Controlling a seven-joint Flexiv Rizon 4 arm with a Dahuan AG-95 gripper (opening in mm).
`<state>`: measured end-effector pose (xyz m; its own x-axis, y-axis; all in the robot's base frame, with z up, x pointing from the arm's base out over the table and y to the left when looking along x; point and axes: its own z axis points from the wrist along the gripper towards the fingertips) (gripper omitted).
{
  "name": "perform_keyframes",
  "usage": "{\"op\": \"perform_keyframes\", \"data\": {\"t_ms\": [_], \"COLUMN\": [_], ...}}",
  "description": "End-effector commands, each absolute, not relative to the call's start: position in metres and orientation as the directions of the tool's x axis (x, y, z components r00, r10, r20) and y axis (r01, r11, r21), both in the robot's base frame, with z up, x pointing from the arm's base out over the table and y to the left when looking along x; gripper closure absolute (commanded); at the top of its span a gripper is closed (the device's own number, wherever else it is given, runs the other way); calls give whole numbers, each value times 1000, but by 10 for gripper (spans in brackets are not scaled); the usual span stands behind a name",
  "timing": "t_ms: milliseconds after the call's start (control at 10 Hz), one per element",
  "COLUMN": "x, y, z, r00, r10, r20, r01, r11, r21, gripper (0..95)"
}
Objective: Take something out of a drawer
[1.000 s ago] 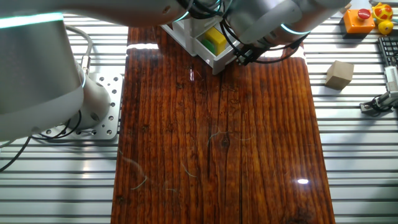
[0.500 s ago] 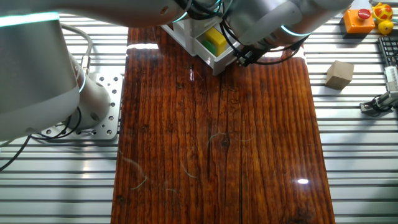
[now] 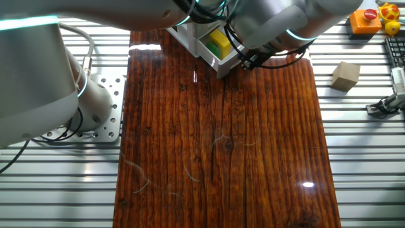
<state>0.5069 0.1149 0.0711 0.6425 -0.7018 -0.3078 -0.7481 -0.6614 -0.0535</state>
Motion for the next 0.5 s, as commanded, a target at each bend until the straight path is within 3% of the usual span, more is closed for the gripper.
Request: {"op": "perform_keyframes", "data": {"t_ms": [100, 500], "x": [507, 507], "y": [113, 111], "z": [72, 72], "r00": [641, 628], "r10": [-704, -721], "r20": [-307, -292], "r01": [-749, -762], "r11": [-661, -647], "r21": [-50, -40], "gripper": [950, 950]}}
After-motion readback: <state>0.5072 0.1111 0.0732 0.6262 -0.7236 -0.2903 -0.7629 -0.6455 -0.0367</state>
